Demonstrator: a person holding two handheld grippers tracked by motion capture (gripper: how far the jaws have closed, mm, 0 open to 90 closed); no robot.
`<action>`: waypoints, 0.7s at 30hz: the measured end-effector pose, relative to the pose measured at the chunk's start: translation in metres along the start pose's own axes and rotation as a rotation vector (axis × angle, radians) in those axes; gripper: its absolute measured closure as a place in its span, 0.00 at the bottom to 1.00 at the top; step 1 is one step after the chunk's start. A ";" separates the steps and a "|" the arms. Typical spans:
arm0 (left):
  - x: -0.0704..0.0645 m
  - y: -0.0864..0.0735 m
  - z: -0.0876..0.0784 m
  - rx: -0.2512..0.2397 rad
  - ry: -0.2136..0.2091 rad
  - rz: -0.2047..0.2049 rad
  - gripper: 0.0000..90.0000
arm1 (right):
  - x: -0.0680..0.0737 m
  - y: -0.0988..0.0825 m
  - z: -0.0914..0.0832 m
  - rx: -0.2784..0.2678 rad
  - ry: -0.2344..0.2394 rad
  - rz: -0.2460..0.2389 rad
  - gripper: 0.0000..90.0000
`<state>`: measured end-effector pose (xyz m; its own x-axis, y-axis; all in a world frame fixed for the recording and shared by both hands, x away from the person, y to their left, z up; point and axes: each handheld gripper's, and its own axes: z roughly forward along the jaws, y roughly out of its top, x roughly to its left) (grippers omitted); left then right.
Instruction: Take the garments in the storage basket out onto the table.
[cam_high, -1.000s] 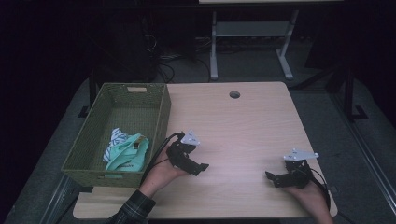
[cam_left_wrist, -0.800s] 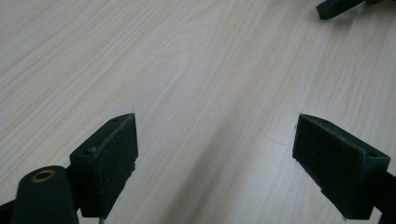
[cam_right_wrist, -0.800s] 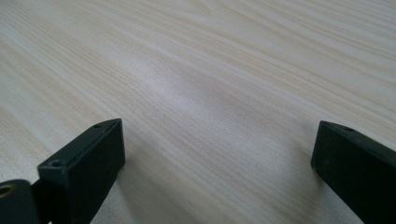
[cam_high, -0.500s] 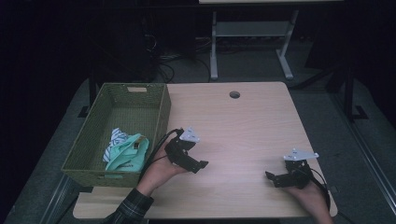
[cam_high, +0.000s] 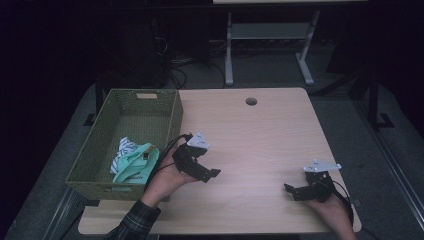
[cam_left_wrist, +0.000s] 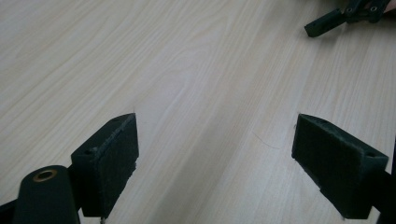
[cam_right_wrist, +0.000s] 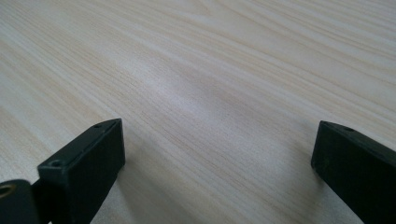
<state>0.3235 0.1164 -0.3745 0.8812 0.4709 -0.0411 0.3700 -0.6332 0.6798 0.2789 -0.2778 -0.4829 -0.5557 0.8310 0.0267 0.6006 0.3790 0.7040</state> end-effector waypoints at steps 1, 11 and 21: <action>0.000 0.000 -0.001 0.000 -0.002 -0.001 0.16 | 0.000 0.000 0.000 0.000 0.000 0.000 0.02; 0.000 0.004 -0.012 -0.010 0.001 0.010 0.16 | 0.000 0.000 0.000 -0.001 0.000 0.002 0.02; 0.005 0.003 -0.024 -0.023 0.022 -0.001 0.16 | 0.000 0.000 0.000 -0.001 0.000 0.002 0.02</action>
<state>0.3223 0.1316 -0.3555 0.8742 0.4849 -0.0255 0.3635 -0.6186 0.6966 0.2789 -0.2776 -0.4829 -0.5546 0.8317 0.0277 0.6010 0.3773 0.7046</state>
